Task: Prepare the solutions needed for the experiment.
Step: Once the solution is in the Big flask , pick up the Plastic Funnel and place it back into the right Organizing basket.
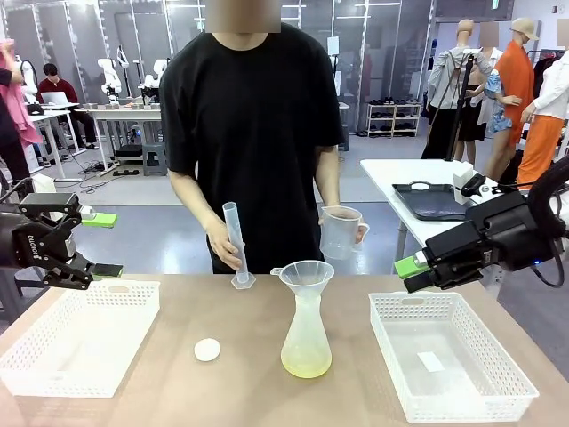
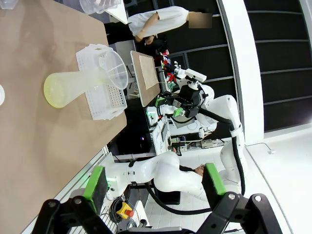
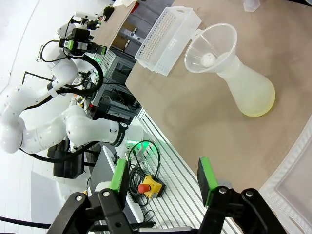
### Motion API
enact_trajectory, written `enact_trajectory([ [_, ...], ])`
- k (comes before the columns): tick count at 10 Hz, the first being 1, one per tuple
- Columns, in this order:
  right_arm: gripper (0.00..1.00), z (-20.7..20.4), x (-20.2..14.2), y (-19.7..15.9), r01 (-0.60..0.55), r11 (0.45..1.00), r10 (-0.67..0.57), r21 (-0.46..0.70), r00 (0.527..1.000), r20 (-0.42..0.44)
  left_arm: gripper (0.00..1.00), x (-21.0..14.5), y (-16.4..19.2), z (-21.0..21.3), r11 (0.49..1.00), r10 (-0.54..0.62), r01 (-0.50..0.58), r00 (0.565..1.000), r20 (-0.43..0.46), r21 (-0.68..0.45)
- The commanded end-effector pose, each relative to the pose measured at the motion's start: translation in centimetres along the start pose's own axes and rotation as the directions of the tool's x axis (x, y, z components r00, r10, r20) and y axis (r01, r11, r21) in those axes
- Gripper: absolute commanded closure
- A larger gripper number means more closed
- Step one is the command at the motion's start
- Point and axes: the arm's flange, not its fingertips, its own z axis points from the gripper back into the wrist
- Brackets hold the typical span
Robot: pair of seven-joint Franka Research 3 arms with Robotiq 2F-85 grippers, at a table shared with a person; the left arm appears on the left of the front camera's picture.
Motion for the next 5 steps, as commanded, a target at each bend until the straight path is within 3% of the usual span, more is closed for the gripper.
enact_trajectory([
  [1,0.29,-0.02,0.23,-0.04,-0.019,1.0,0.019,0.011,1.0,0.011,0.0,0.12,-0.19,-0.15,1.0,-0.003,0.003,1.0,0.003,-0.023],
  [5,0.29,-0.02,0.23,-0.04,-0.019,1.0,0.019,0.011,1.0,0.011,0.0,0.12,-0.19,-0.15,1.0,-0.003,0.003,1.0,0.003,-0.023],
])
